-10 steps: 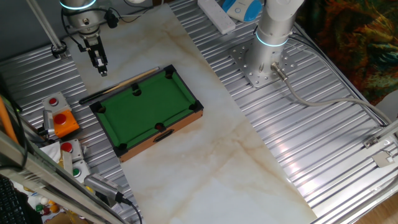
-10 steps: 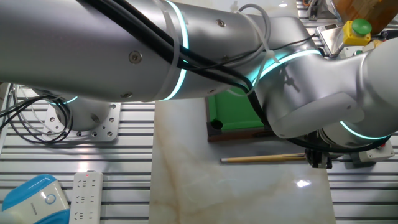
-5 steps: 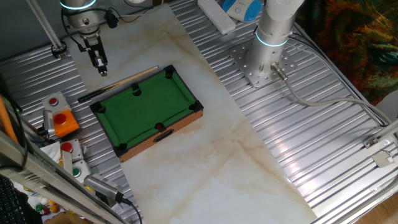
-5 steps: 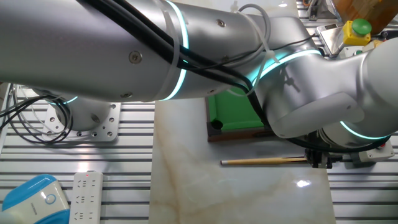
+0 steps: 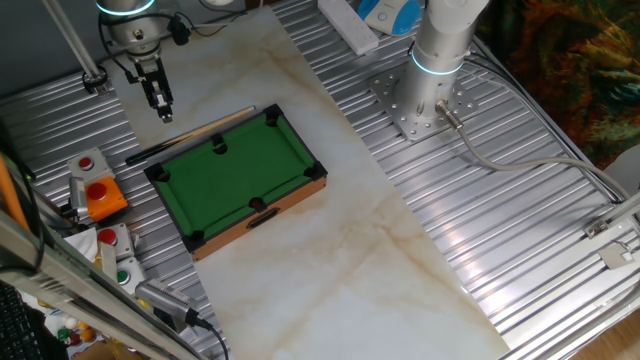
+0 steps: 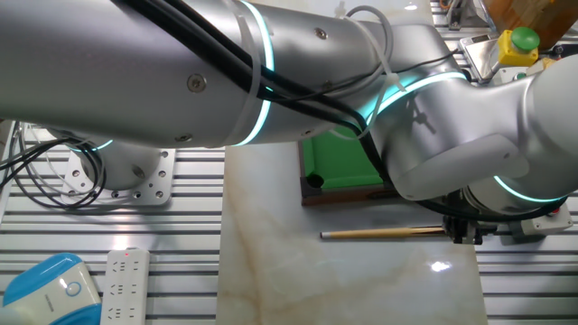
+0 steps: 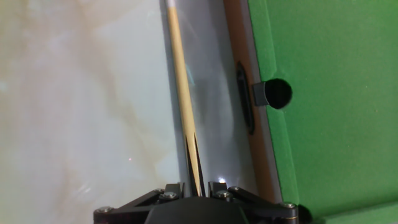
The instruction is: Hit the pool ball
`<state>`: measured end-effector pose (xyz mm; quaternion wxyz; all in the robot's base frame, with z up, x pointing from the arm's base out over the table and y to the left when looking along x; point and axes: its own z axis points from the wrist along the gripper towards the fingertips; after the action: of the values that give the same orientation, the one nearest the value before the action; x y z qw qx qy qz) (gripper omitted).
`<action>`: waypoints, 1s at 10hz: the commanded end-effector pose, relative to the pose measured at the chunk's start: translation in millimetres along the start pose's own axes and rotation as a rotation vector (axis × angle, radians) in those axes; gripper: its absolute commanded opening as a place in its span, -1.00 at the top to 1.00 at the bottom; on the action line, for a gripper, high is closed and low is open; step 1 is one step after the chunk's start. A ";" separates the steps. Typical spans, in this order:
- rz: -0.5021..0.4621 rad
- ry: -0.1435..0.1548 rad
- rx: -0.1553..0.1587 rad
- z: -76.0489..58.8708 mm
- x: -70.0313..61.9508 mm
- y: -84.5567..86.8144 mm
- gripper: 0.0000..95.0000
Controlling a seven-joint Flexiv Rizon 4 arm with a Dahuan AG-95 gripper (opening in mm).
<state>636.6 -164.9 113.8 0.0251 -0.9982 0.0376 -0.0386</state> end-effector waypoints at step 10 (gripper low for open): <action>0.427 -0.032 -0.002 -19.8 -2.5 -4.1 0.60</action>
<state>633.6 -161.6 132.7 0.0297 -0.9846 0.1706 -0.0251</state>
